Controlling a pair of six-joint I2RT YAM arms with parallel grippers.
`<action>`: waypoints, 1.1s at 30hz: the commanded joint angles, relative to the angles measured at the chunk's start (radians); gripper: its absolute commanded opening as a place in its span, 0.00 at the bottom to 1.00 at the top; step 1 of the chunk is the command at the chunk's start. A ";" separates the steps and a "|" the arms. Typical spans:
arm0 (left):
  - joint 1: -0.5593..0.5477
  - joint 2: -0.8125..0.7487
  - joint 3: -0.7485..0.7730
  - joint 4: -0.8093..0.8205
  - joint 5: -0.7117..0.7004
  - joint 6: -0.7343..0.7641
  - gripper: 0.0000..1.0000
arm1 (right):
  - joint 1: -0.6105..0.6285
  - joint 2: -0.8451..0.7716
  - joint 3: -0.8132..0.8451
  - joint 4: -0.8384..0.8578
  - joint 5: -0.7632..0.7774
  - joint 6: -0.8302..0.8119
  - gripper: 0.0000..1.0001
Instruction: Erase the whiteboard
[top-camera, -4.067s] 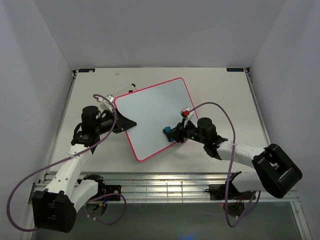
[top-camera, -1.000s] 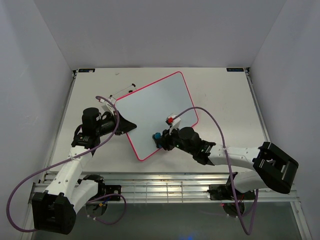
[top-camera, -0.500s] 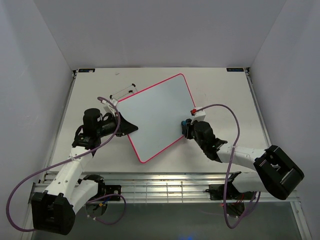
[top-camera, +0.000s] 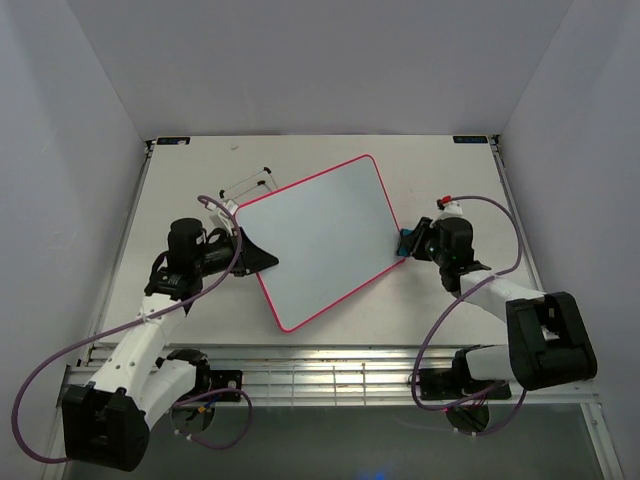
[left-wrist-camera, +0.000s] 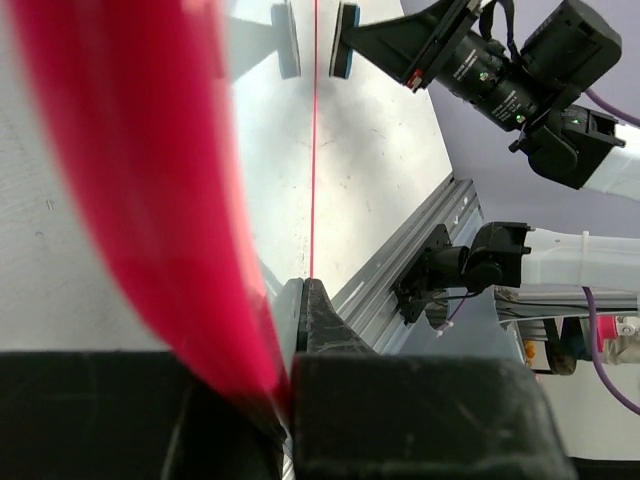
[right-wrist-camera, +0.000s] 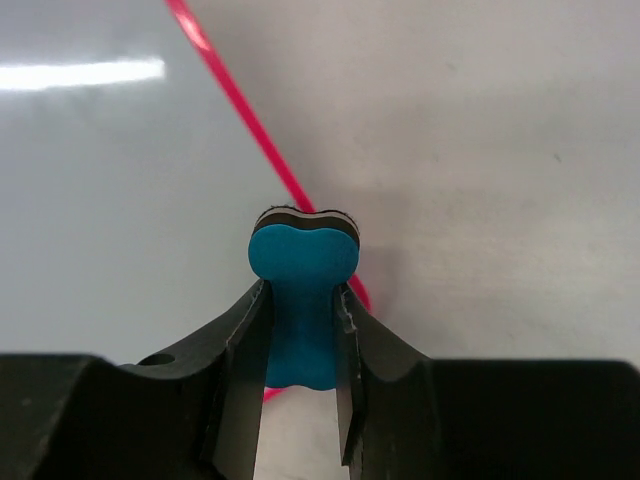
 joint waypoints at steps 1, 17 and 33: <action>-0.014 -0.034 -0.018 -0.106 -0.055 0.061 0.00 | -0.086 -0.110 -0.037 -0.074 -0.108 0.037 0.08; -0.014 -0.335 -0.020 -0.098 -0.201 0.028 0.00 | -0.138 -0.138 0.283 -0.639 0.048 -0.195 0.08; -0.014 -0.432 0.210 -0.153 -0.164 0.029 0.00 | -0.140 0.343 0.501 -0.708 0.171 -0.204 0.45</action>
